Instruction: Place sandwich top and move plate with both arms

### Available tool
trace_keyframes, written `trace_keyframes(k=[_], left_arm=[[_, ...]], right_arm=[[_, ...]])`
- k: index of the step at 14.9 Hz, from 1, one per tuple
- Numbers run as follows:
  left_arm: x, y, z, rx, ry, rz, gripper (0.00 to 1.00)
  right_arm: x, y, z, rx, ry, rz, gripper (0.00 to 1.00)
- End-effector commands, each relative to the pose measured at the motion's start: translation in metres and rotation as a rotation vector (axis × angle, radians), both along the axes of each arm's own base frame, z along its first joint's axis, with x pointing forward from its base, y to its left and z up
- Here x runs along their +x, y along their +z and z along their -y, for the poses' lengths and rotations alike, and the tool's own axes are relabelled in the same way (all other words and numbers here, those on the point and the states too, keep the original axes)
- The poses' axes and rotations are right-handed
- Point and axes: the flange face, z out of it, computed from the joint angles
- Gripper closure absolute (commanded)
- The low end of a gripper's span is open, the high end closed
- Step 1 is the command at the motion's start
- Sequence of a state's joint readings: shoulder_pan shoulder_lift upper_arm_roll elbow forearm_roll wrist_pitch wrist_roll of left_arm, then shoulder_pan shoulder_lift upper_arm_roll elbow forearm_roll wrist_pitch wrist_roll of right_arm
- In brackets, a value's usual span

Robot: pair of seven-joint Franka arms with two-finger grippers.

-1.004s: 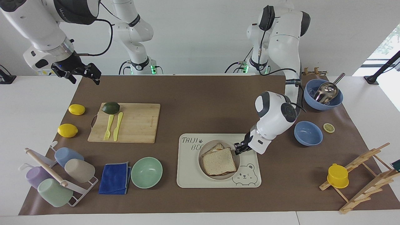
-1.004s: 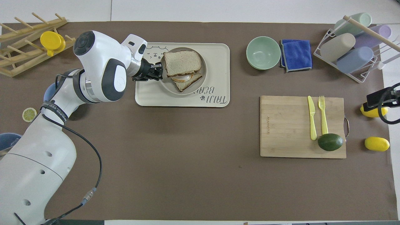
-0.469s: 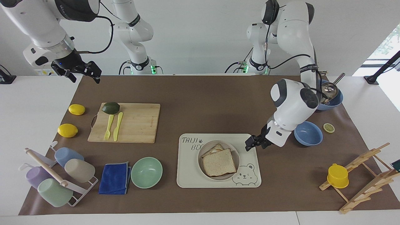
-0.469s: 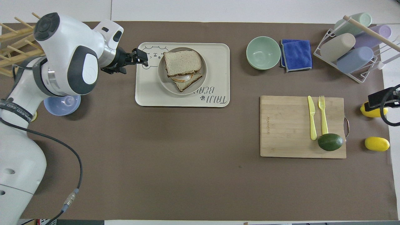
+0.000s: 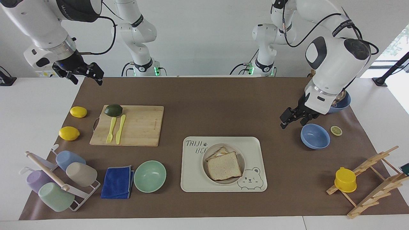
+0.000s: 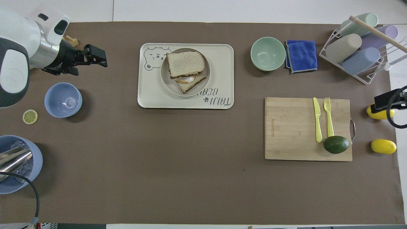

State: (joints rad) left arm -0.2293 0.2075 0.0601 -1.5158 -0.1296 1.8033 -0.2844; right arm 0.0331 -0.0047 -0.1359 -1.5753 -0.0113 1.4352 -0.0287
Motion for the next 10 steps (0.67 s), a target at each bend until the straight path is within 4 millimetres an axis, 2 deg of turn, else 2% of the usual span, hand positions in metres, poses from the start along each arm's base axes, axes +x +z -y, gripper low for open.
trace_keyframes(k=[1,3,5,7,10], left_arm=[[-0.033,0.036,-0.019,0.059,-0.004,-0.024,0.00],[-0.052,0.059,-0.046,0.068,0.019,-0.056,0.00],[-0.071,0.073,-0.054,0.102,0.014,-0.093,0.00],[-0.085,0.075,-0.052,0.130,-0.032,-0.150,0.00],[-0.107,0.065,-0.050,0.145,-0.096,-0.208,0.00]], right_arm=[[-0.002,0.003,0.001,0.013,0.023,0.012,0.00],[-0.002,0.003,0.001,0.013,0.022,0.012,0.00],[-0.002,0.004,0.001,0.011,0.022,0.017,0.00],[-0.001,0.004,0.001,0.011,0.023,0.018,0.00],[-0.001,0.003,0.001,0.011,0.023,0.017,0.00]])
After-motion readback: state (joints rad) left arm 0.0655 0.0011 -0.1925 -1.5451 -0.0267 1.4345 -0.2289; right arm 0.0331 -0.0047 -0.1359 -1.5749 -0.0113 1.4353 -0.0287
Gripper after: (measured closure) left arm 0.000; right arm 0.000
